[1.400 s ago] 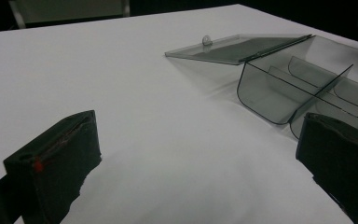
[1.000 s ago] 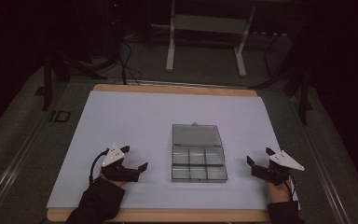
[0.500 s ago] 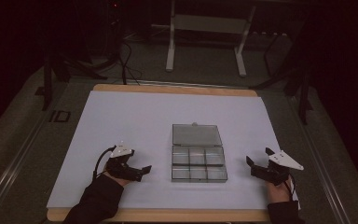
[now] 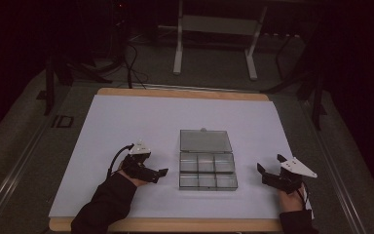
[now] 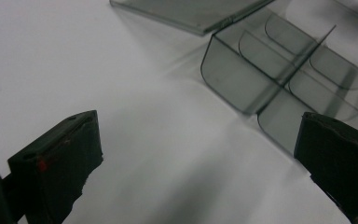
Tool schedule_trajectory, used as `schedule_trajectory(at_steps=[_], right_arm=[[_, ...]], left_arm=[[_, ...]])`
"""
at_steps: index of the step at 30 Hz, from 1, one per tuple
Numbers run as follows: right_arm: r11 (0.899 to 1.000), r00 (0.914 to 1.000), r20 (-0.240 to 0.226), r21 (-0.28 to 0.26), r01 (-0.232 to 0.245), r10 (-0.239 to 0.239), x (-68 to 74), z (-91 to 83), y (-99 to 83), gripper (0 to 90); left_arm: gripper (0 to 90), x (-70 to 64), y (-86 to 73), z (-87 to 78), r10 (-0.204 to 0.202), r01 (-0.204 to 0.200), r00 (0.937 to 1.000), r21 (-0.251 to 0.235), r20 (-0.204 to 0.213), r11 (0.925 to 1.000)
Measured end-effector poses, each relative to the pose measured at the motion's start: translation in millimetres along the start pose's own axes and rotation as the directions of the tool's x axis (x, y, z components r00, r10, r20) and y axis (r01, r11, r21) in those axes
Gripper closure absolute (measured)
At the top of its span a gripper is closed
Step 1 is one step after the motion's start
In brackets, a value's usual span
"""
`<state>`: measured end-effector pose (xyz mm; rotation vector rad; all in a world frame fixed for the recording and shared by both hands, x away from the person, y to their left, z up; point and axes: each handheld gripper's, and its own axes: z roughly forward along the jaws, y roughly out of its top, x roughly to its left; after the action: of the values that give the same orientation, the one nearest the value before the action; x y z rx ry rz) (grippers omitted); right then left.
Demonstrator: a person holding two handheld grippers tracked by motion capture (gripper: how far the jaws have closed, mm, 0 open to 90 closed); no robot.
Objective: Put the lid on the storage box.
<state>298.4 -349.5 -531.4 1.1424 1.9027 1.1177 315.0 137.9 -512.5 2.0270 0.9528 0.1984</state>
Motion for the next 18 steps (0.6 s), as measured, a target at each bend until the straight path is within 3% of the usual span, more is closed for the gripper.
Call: schedule_trajectory(at_steps=[18], right_arm=[[1.0, 1.0, -0.004, 0.003, 0.002, -0.002, -0.1, 0.2, 0.0, 12.7]], left_arm=[[2.1, -9.4, 35.2, 22.7, -0.002, 0.004, 0.9981, -0.019, 0.062, 0.9998]])
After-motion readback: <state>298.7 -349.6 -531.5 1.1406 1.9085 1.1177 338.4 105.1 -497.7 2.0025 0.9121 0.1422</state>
